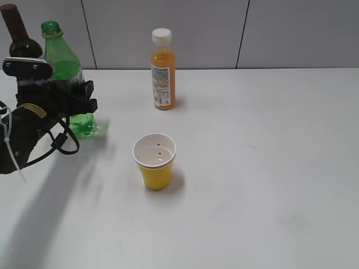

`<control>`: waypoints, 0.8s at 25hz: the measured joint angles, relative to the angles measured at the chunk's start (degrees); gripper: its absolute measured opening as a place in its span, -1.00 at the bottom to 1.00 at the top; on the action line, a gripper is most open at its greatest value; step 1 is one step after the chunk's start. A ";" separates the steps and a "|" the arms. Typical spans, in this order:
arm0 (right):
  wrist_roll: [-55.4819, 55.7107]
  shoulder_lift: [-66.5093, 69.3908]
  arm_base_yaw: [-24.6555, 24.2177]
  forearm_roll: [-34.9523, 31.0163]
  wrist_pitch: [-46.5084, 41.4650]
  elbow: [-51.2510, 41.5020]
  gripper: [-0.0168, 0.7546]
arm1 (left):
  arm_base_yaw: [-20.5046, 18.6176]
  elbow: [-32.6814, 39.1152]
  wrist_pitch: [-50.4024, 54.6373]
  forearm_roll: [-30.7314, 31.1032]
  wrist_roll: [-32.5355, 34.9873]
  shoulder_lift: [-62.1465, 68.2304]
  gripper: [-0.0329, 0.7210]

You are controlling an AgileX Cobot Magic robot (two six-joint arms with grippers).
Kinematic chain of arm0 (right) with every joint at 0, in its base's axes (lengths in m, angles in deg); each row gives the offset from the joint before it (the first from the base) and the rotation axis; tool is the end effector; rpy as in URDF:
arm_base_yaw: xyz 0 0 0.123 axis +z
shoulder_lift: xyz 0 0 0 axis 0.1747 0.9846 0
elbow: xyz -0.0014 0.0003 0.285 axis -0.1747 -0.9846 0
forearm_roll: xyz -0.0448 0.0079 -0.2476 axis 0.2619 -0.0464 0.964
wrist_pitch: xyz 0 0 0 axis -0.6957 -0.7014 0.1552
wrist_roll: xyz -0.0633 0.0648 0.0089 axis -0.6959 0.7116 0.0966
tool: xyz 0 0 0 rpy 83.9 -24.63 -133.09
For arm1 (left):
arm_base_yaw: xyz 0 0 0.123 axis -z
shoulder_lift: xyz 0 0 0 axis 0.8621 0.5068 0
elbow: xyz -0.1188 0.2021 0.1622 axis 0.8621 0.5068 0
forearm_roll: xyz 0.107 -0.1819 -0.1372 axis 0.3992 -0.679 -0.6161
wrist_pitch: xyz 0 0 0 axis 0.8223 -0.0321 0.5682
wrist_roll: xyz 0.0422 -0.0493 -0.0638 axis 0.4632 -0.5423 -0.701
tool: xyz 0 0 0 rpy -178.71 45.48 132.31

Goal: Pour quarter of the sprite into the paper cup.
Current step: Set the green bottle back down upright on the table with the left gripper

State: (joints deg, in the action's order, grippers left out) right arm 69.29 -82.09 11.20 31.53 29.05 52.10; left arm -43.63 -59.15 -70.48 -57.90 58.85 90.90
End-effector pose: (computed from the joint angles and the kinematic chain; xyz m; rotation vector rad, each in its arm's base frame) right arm 0.0089 0.0056 0.2621 -0.1007 2.0057 0.0441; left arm 0.3520 -0.0835 0.1119 0.0949 1.7362 -0.0627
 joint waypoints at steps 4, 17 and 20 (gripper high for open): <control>0.00 0.00 0.00 0.00 0.00 0.00 0.58 | 0.00 -0.01 0.02 0.00 0.07 0.00 0.42; 0.00 0.00 0.00 0.00 0.00 0.00 0.58 | 0.00 4.91 -3.81 0.00 0.07 -3.24 0.80; 0.00 0.00 0.00 0.00 0.00 0.00 0.58 | 0.00 6.84 -4.39 0.00 0.07 -5.25 0.80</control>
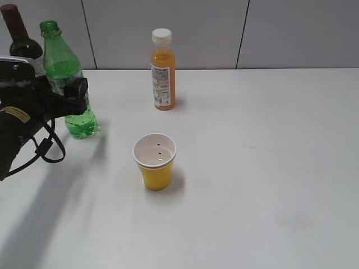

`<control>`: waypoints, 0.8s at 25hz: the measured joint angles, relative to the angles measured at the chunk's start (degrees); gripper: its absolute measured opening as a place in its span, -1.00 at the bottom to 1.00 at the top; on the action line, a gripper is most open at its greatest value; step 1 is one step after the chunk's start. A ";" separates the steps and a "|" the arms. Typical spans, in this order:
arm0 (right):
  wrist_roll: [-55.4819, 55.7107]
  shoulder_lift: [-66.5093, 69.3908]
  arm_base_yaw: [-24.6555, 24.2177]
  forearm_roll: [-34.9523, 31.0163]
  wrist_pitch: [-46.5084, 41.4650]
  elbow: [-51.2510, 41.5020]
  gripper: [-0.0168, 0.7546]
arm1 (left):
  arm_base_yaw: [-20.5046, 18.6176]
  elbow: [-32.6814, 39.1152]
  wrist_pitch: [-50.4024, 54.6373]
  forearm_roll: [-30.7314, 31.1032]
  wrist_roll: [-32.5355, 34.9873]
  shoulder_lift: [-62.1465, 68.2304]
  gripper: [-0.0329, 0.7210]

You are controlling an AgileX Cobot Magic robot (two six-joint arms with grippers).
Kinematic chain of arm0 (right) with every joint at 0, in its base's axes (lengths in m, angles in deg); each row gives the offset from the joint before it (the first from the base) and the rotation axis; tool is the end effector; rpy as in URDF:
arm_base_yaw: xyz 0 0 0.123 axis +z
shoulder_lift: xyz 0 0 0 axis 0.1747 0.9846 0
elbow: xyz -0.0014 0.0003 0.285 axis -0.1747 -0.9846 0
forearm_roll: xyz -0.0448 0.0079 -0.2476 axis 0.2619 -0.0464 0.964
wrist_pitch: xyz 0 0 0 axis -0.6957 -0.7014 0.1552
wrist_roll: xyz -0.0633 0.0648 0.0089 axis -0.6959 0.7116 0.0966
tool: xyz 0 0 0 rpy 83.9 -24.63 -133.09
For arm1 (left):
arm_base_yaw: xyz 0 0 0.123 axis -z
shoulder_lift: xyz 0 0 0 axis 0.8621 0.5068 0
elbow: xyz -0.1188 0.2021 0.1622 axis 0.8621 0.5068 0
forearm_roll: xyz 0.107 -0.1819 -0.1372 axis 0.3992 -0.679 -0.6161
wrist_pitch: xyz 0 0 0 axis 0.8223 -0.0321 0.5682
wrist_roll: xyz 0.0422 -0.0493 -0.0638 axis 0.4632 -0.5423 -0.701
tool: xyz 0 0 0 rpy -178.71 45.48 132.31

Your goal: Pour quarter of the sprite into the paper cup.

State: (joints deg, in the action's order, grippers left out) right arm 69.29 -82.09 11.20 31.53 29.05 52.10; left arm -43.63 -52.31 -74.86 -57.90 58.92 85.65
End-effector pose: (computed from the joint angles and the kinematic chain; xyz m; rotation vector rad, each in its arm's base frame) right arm 0.0089 0.0056 0.2621 -0.1007 2.0057 0.0441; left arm 0.3255 -0.0753 0.1276 0.0931 1.6871 -0.0542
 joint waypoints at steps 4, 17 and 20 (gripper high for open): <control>0.00 0.00 0.00 0.00 0.00 0.00 0.58 | 0.00 3.16 0.00 0.00 0.00 -2.80 0.80; 0.00 0.00 0.00 0.00 0.00 0.00 0.58 | 0.00 12.69 10.68 -0.43 5.24 -18.60 0.76; 0.00 0.00 0.00 0.00 0.00 0.00 0.58 | -0.14 12.70 18.76 -2.54 8.85 -23.50 0.74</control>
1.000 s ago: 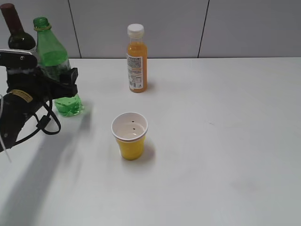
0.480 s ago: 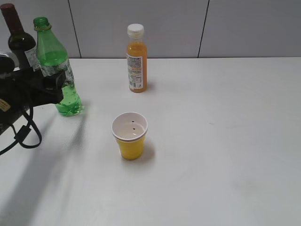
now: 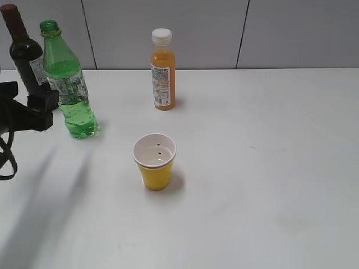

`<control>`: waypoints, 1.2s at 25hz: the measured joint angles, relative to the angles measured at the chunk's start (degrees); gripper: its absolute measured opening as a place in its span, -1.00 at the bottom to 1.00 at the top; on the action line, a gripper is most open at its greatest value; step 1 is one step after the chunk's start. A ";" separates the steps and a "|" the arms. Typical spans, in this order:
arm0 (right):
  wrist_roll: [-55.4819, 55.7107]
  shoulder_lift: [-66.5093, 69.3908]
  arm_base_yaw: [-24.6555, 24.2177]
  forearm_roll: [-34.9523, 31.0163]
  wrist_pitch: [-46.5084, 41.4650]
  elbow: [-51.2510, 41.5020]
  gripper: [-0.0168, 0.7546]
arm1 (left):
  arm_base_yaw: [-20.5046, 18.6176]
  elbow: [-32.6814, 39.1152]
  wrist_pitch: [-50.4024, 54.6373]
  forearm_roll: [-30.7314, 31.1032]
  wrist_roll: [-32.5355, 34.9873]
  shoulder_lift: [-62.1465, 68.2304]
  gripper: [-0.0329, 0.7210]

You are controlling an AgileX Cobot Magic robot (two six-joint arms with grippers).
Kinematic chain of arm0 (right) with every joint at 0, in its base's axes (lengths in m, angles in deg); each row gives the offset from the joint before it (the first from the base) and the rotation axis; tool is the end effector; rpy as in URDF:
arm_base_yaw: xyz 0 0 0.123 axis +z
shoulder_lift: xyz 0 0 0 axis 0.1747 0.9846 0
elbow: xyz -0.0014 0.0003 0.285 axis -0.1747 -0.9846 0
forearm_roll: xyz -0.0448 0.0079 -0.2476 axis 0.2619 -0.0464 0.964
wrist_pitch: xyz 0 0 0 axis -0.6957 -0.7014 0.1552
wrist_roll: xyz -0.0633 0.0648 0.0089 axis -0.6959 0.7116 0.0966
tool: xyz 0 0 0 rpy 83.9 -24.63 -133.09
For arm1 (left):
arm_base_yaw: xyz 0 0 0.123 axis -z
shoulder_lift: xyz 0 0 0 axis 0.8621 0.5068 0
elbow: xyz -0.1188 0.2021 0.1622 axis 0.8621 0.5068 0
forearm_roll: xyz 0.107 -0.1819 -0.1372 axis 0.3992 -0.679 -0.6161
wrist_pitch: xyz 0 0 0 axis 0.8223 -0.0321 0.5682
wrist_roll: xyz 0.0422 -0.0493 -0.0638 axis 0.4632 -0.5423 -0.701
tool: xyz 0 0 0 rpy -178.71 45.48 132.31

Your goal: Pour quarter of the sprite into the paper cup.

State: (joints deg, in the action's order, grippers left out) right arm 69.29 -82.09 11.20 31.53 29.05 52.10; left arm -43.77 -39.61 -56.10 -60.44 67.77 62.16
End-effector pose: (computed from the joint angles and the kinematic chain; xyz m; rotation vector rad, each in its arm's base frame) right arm 0.0089 0.0056 0.2621 -0.1007 2.0057 0.0441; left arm 0.2571 -0.0557 0.1747 0.1861 1.8243 0.0162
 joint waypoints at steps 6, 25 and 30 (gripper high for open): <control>0.00 0.00 0.00 0.00 0.00 0.00 0.58 | -5.07 -1.80 21.03 -1.63 1.62 -7.05 0.71; 0.00 0.00 0.00 0.00 0.00 0.00 0.58 | -14.34 -19.34 90.26 9.53 -1.33 -27.09 0.66; 0.00 0.00 0.00 0.00 0.00 0.00 0.58 | -14.34 -15.66 93.71 9.48 -1.44 -36.38 0.66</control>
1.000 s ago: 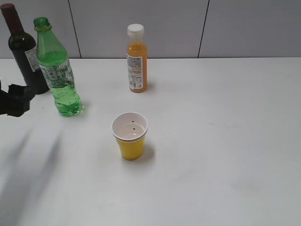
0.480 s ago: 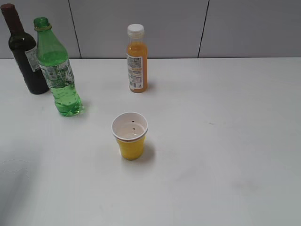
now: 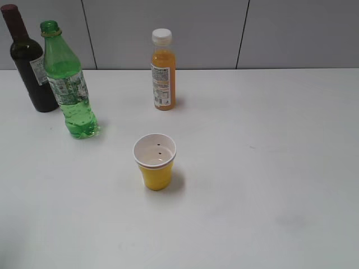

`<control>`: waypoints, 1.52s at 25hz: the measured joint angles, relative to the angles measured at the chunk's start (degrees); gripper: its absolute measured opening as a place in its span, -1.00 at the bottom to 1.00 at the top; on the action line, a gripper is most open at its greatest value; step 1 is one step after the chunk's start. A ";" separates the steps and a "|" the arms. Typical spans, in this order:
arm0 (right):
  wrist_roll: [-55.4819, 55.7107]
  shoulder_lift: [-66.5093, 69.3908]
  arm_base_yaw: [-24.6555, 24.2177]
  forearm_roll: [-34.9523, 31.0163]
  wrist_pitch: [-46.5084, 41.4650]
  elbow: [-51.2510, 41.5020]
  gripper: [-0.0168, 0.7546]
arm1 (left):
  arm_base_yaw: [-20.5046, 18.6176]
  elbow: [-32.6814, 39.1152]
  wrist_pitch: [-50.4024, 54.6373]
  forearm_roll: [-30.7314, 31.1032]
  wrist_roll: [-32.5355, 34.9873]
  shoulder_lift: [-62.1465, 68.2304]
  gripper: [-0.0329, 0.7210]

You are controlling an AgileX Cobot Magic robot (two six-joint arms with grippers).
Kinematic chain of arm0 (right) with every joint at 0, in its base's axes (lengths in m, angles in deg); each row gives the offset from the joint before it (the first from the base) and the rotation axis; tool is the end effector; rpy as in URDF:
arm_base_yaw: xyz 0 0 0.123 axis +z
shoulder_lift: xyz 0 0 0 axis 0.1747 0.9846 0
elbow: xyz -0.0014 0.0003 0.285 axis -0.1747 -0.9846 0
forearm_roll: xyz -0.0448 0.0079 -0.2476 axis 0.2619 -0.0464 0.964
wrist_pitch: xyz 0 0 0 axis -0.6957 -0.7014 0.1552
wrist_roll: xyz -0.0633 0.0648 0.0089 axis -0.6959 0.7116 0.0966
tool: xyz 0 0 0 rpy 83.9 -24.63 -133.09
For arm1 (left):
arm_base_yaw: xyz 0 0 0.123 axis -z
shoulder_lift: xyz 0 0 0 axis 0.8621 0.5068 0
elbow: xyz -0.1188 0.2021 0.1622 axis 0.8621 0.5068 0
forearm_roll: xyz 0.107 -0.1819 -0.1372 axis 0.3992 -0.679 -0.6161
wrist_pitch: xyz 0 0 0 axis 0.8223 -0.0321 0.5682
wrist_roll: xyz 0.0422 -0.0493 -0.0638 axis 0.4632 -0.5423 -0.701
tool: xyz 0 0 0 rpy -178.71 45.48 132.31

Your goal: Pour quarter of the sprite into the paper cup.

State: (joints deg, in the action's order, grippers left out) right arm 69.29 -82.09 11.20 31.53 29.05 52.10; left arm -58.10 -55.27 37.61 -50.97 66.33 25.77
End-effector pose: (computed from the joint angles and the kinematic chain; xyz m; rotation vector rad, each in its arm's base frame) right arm 0.0089 0.0056 0.2621 -0.1007 2.0057 0.0441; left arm 0.1612 -0.0096 0.2802 0.2557 2.5323 -0.0273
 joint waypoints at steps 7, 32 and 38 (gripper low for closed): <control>0.00 0.00 0.00 0.00 0.00 0.00 0.58 | 0.00 6.06 5.37 -0.12 -0.05 -11.78 0.66; 0.00 0.00 0.00 0.00 0.00 0.00 0.58 | 0.00 9.55 12.24 -0.61 -2.70 -38.67 0.66; 0.00 0.00 0.00 0.00 0.00 0.00 0.58 | 0.00 9.61 12.29 -0.73 -2.75 -43.19 0.66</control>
State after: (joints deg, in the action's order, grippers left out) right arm 69.29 -82.09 11.20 31.53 29.05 52.10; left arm -58.10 -45.66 49.90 -51.70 63.58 -17.42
